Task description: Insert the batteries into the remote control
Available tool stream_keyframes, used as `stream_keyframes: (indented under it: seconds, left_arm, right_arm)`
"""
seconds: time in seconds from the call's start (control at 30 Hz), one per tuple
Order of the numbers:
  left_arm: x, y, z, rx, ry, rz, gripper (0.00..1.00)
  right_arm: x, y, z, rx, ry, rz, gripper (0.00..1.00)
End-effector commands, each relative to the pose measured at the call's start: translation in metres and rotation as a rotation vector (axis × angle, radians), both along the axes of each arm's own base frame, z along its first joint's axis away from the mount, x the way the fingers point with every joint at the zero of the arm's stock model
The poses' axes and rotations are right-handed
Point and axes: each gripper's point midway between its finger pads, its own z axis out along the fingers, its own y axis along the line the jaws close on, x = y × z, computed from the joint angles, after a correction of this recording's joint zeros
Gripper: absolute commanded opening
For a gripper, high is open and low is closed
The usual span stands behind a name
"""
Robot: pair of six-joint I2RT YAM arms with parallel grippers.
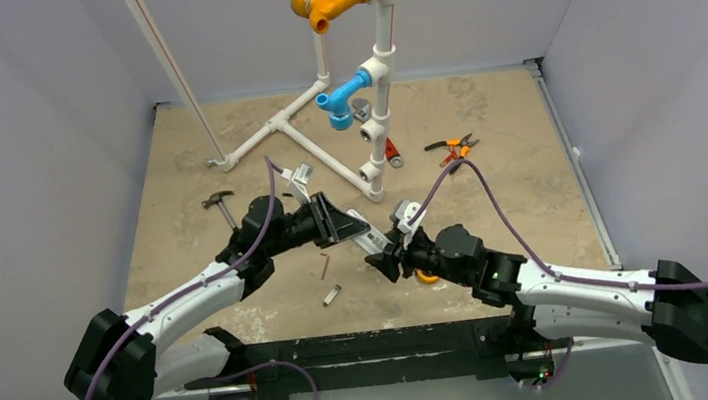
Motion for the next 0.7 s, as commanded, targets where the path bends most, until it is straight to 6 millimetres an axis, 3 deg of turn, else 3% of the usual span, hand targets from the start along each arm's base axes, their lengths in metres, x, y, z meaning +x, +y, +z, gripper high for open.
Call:
stream_keyframes:
  seconds: [0.0,0.1,0.17,0.27,0.57,0.67]
  left_arm:
    - [0.0058,0.0005,0.0133,-0.017,-0.066,0.023,0.0]
    - [0.0058,0.0006,0.0135,-0.028,-0.07,0.026,0.0]
    - [0.0062,0.0005,0.0145,-0.037,-0.068,0.03,0.15]
    - [0.0063,0.0002,0.016,-0.041,-0.073,0.029,0.22]
    - [0.0067,0.0002,0.0173,-0.045,-0.065,0.035,0.27]
    - [0.0083,0.0002,0.018,-0.046,-0.065,0.041,0.33]
  right_arm:
    - [-0.0046,0.0071,0.0311,0.09,-0.047,0.041,0.09]
    - [-0.0072,0.0091,0.0295,0.082,-0.045,0.061,0.06]
    - [-0.0077,0.0108,0.0279,0.075,-0.041,0.069,0.04]
    - [-0.0071,0.0127,0.027,0.071,-0.037,0.071,0.03]
    - [-0.006,0.012,0.0252,0.067,-0.032,0.062,0.03]
    - [-0.0061,0.0103,0.0243,0.065,-0.032,0.058,0.03]
